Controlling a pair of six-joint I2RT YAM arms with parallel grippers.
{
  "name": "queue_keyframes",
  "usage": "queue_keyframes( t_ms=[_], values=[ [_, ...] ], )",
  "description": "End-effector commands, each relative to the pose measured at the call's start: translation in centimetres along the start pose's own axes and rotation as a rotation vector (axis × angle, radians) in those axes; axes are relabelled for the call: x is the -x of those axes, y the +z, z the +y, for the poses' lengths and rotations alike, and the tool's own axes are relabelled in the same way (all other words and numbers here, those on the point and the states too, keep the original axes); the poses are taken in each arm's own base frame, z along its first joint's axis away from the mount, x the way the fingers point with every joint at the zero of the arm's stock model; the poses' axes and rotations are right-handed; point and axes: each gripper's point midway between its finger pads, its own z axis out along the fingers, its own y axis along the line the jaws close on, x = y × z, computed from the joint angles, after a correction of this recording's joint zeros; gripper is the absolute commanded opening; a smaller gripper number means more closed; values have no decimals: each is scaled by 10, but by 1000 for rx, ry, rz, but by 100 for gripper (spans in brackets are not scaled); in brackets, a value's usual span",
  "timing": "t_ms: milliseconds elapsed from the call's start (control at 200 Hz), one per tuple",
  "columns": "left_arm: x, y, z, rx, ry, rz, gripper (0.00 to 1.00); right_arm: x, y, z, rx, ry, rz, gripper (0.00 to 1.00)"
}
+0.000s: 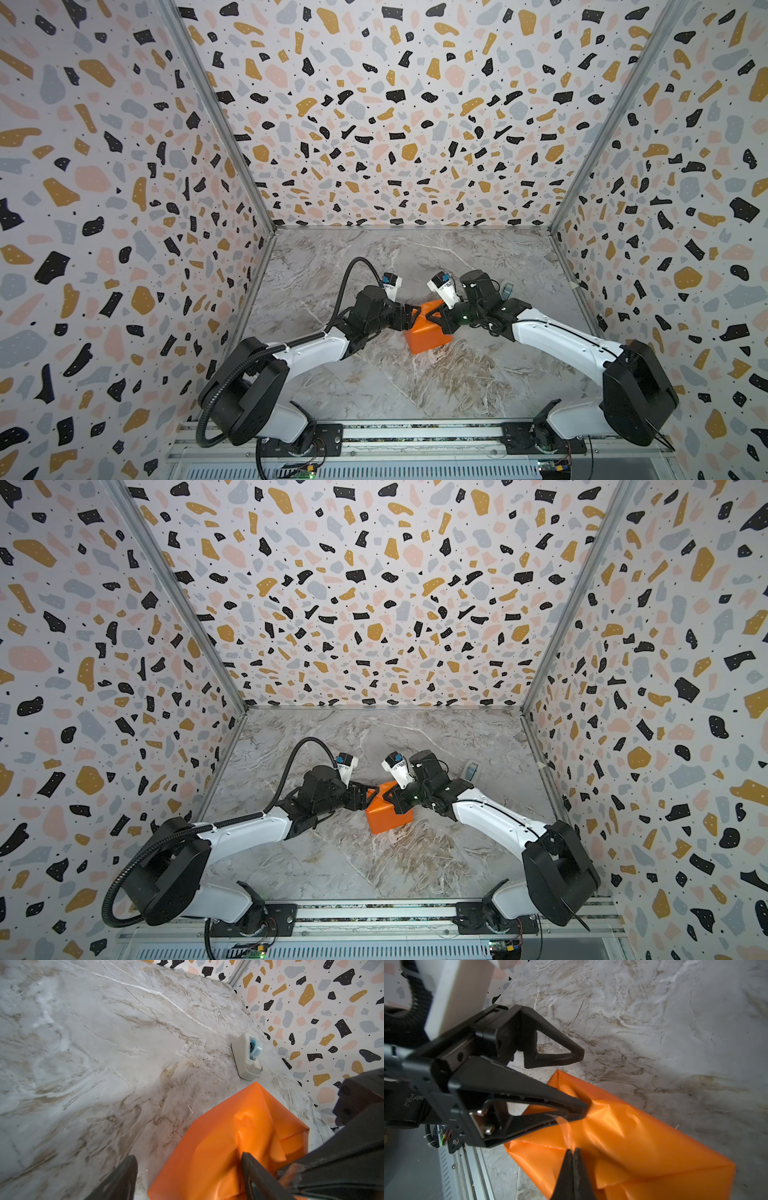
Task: Wrap a gift box in wrapping paper
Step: Wrap the gift box with the wrapping paper.
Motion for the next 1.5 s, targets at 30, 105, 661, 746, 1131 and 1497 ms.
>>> queue_keyframes(
  t_ms=[30, 105, 661, 746, 1131, 1497],
  values=[
    [-54, 0, 19, 68, 3, 190, 78, -28, -2, -13, -71, -6, 84, 4],
    [-53, 0, 19, 66, 2, 190, 78, -29, -3, -12, -72, -24, 89, 7],
    [-53, 0, 17, 56, 1, 189, 78, -36, -10, -13, -163, -86, 102, 31],
    [-53, 0, 18, 57, 1, 189, 77, -36, -12, -13, -179, -89, 96, 35],
    [-55, 1, 18, 57, 0, 194, 77, -30, -25, -3, -204, -121, 64, 53],
    [-54, 0, 18, 58, 2, 191, 78, 7, -41, 16, -158, -119, -43, 56]
  ],
)
